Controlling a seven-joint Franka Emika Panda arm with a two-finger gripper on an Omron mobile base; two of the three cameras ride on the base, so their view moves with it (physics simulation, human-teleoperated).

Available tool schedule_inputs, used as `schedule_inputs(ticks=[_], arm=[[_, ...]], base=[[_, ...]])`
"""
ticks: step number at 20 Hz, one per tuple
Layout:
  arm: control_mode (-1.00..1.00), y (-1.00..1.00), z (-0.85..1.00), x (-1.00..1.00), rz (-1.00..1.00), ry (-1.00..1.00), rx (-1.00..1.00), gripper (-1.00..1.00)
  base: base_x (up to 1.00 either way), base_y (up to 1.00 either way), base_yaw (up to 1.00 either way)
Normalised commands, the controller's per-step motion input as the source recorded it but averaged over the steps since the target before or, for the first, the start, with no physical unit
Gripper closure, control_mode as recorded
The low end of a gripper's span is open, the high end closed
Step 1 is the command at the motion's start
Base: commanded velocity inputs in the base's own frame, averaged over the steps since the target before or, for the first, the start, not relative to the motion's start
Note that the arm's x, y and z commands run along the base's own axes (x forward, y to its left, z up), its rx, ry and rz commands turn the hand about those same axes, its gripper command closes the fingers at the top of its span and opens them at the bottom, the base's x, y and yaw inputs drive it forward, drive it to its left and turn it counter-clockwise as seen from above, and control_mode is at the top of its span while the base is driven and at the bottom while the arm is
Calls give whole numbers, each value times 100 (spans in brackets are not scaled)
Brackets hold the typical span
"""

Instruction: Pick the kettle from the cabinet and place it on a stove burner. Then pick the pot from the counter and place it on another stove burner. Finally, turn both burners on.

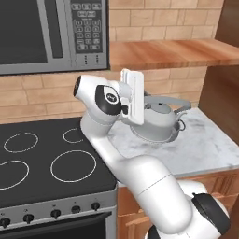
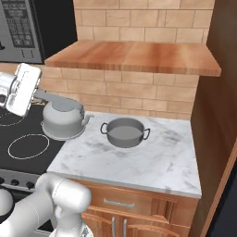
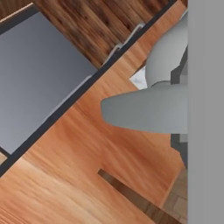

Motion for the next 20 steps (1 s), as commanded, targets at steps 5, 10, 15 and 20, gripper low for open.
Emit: schedule_inputs(ticks=[5, 10, 15, 20], arm=[[100, 0, 0, 0, 0, 0, 0, 100], [100, 0, 0, 0, 0, 0, 0, 100], [100, 0, 0, 0, 0, 0, 0, 100], [100, 0, 0, 0, 0, 0, 0, 100]], base=[[-23, 44, 0], [-17, 50, 0], [-12, 50, 0], [-12, 47, 0]])
